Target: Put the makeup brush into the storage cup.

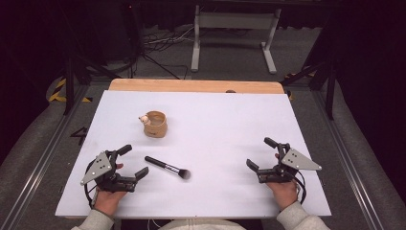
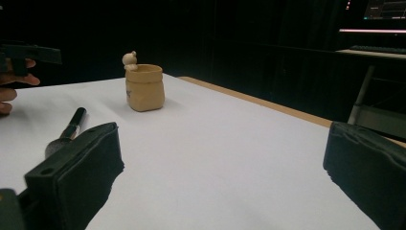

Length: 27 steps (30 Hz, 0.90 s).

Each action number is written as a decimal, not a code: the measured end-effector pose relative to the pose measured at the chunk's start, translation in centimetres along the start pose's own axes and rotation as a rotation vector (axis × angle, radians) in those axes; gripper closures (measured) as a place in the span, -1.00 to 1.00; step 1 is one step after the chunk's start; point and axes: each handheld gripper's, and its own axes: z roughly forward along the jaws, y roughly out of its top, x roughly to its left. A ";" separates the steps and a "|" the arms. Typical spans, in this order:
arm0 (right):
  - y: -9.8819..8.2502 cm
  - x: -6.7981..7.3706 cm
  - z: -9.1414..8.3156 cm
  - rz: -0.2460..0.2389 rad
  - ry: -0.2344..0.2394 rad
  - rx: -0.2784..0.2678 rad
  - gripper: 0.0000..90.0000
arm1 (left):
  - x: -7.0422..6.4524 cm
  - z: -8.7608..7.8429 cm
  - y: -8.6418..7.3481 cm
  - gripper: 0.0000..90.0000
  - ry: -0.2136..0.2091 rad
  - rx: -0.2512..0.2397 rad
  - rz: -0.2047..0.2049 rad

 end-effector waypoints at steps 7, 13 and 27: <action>0.5 0.2 -0.2 -0.020 0.005 -0.012 -1.00 | -0.2 -0.1 0.1 -1.00 -0.001 -0.003 -0.004; 0.6 0.2 -0.2 -0.015 0.004 -0.009 -1.00 | -0.3 -0.1 0.3 -1.00 0.004 0.008 0.000; 1.0 0.1 -0.3 0.003 0.013 -0.009 -1.00 | -0.8 0.7 2.4 -1.00 -0.029 0.023 0.046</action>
